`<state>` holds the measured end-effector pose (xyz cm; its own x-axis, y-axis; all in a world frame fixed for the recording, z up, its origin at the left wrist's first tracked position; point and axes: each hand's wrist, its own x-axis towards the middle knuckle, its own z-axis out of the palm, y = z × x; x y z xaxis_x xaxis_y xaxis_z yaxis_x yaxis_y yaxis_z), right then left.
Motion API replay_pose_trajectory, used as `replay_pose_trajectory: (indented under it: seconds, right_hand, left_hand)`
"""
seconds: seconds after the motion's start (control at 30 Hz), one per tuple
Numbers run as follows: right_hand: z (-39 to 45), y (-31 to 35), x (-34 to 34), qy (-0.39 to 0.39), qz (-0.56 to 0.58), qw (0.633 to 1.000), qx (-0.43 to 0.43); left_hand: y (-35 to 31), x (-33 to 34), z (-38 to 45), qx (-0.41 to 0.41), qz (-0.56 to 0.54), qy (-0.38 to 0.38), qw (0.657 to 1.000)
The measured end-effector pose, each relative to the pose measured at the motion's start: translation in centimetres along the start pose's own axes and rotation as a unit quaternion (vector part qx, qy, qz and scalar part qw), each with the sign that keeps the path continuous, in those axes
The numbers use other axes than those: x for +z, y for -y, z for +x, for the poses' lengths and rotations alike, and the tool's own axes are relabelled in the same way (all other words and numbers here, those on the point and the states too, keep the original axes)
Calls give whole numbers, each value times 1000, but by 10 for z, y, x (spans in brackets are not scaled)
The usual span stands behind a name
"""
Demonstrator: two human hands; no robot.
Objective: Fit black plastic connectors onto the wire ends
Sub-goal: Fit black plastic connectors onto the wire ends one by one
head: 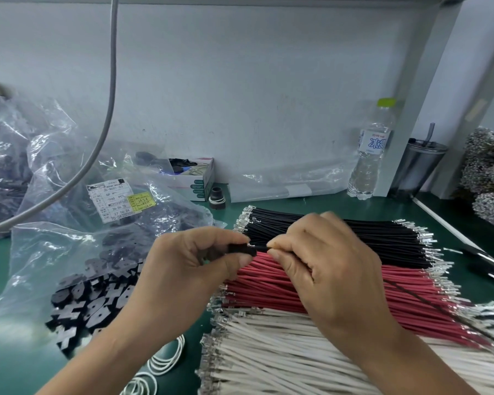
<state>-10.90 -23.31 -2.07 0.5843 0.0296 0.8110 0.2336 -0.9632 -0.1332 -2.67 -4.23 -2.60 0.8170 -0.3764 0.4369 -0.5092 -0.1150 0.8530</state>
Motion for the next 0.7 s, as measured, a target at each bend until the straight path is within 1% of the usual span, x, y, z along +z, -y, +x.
replay_pose_trajectory:
  seconds: [0.03, 0.07, 0.1, 0.13, 0.2, 0.23, 0.27, 0.57, 0.7]
  right_hand:
    - [0, -1, -1, -27, -19, 999, -17]
    - [0, 0, -2, -35, -29, 998, -33]
    - [-1, 1, -1, -14, -34, 998, -43]
    - [-3, 2, 0, 32, -39, 998, -40]
    - [-5, 6, 4, 148, -45, 988, 11]
    - [-5, 6, 6, 179, -34, 982, 37]
    - [-5, 5, 7, 189, -17, 980, 55]
    - [-3, 0, 8, 201, 60, 968, 138]
    - [0, -7, 1, 194, 145, 956, 166]
  left_hand:
    - [1, 0, 1, 1, -13, -18, 1000]
    - [2, -1, 3, -1, -26, -37, 999]
    - [4, -3, 5, -10, -40, -56, 998]
    - [5, -5, 6, -21, -54, -71, 996]
    - [7, -7, 8, -43, -84, -85, 992]
    - [7, -7, 8, -53, -96, -87, 990]
    - [7, -7, 7, -60, -105, -87, 989]
    - [10, -11, 9, -96, -140, -110, 979]
    - [13, -12, 10, -107, -155, -99, 977]
